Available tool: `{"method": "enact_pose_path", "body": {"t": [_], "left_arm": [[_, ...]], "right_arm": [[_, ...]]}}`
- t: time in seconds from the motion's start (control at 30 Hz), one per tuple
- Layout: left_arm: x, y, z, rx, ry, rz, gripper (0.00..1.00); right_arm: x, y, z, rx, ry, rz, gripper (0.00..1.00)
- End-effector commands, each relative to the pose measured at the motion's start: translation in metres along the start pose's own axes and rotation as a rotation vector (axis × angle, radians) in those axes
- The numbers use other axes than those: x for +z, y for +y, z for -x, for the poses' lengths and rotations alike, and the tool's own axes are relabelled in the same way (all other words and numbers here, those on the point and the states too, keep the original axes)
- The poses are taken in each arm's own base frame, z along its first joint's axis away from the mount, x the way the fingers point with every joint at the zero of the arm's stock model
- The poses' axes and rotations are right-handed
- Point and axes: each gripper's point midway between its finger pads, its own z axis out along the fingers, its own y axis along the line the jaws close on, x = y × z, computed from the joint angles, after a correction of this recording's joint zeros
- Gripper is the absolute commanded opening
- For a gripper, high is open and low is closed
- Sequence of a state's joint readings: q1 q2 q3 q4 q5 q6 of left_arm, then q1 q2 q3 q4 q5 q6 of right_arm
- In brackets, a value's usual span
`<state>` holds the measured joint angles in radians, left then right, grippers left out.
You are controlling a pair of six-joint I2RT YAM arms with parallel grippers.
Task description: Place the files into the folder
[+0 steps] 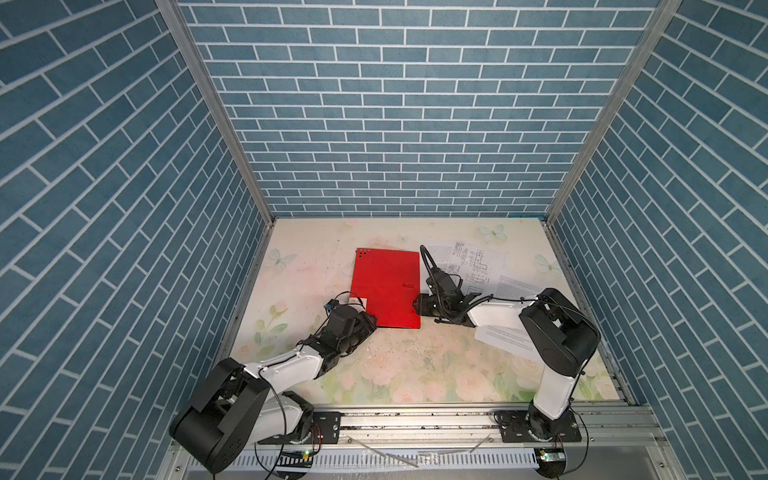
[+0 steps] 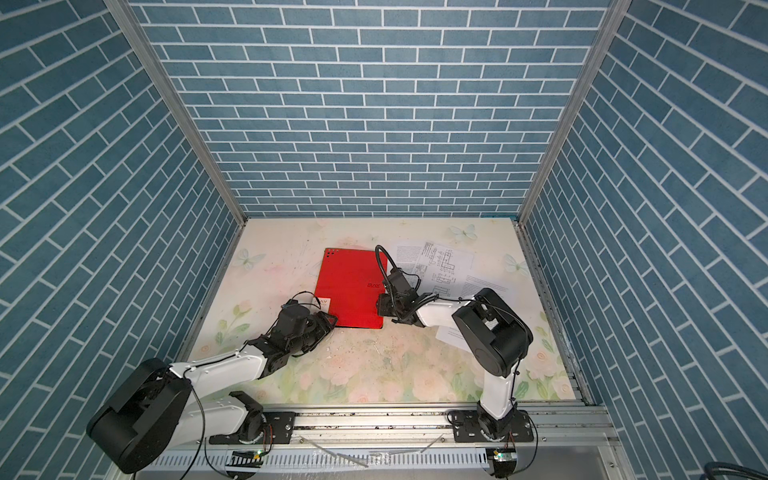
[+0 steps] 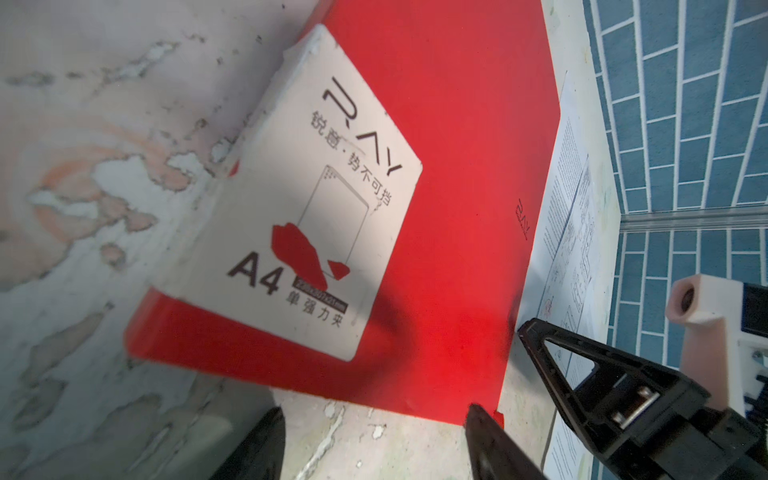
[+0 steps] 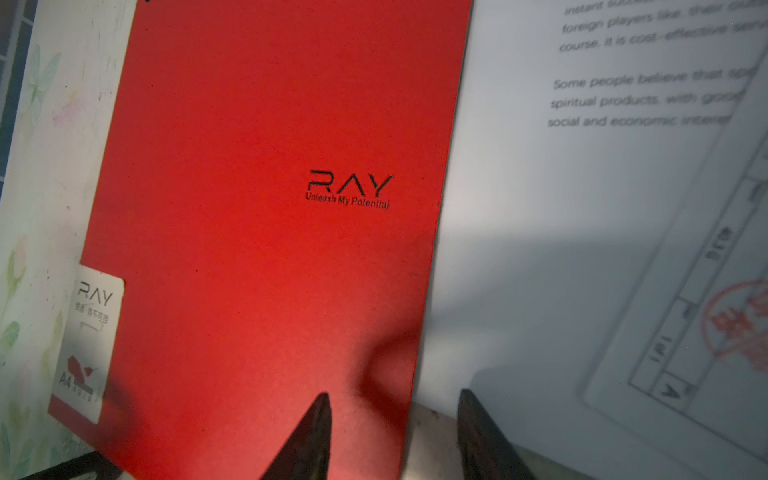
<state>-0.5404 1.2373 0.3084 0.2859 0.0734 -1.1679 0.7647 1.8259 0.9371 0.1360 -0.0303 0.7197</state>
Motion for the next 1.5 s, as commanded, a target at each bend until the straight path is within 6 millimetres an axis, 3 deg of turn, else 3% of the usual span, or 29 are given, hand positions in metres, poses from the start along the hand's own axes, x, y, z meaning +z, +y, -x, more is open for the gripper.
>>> {"method": "enact_pose_path", "body": {"t": [0.0, 0.43, 1.47], "left_arm": [[0.002, 0.000, 0.001, -0.019, -0.021, -0.019, 0.68], [-0.004, -0.002, 0.003, -0.046, -0.031, -0.040, 0.64], [-0.001, 0.001, 0.007, -0.123, -0.083, -0.095, 0.50]], "right_arm": [[0.008, -0.032, -0.033, 0.022, 0.092, -0.096, 0.49], [0.008, -0.044, -0.044, 0.022, 0.118, -0.134, 0.46], [0.007, -0.047, -0.050, 0.022, 0.138, -0.145, 0.45]]}}
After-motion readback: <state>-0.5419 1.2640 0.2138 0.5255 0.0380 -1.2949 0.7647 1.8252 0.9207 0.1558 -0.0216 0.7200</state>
